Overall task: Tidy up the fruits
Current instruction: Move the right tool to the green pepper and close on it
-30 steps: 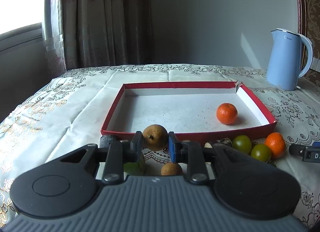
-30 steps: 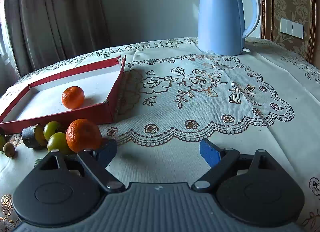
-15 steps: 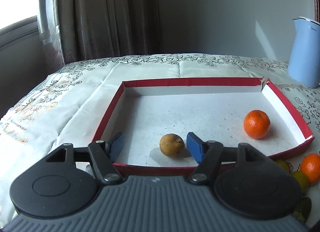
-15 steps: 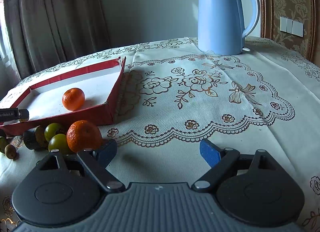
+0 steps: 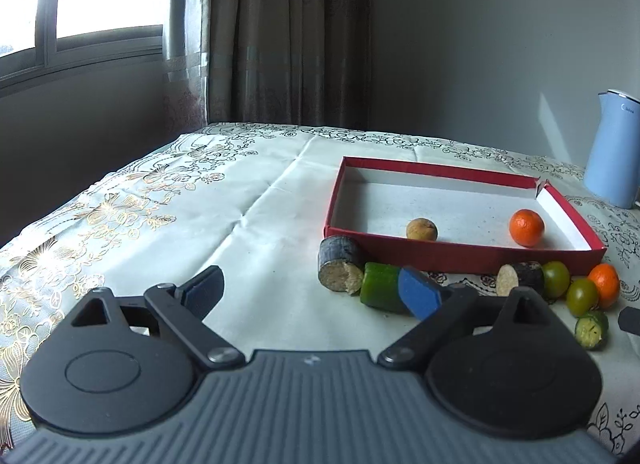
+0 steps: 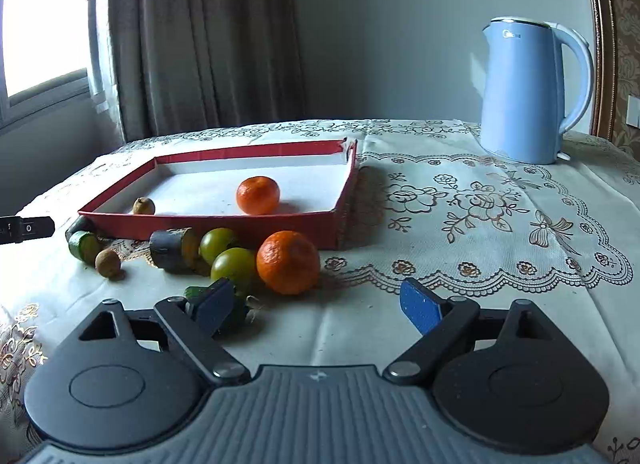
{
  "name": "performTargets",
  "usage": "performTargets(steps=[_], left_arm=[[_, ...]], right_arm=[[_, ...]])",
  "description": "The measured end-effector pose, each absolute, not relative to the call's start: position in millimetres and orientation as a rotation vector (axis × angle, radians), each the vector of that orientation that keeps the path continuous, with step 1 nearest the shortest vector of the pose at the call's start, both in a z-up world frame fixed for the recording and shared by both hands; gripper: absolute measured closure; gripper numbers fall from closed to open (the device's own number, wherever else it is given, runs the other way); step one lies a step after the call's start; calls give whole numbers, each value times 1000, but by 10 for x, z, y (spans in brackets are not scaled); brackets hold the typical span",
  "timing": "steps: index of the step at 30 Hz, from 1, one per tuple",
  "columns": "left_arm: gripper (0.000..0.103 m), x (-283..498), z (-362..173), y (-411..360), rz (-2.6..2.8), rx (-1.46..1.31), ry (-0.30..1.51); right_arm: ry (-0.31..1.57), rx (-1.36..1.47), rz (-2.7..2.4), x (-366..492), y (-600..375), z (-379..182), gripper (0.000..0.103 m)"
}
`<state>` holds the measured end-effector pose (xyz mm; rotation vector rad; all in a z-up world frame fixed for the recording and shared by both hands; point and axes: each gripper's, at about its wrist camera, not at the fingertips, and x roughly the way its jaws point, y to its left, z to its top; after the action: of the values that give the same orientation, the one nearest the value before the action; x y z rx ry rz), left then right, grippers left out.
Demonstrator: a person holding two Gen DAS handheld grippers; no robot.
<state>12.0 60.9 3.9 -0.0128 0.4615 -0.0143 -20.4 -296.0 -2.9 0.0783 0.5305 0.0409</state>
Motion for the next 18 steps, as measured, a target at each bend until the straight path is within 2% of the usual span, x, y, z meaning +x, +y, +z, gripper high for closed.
performTargets(steps=[8, 15, 18], left_arm=[[9, 92, -132, 761, 1, -52, 507], [0, 175, -188, 813, -7, -85, 570], [0, 206, -216, 768, -21, -56, 607]], right_arm=[[534, -26, 85, -202, -2584, -39, 12], [577, -36, 113, -106, -2458, -65, 12], [593, -44, 117, -68, -2408, -83, 12]])
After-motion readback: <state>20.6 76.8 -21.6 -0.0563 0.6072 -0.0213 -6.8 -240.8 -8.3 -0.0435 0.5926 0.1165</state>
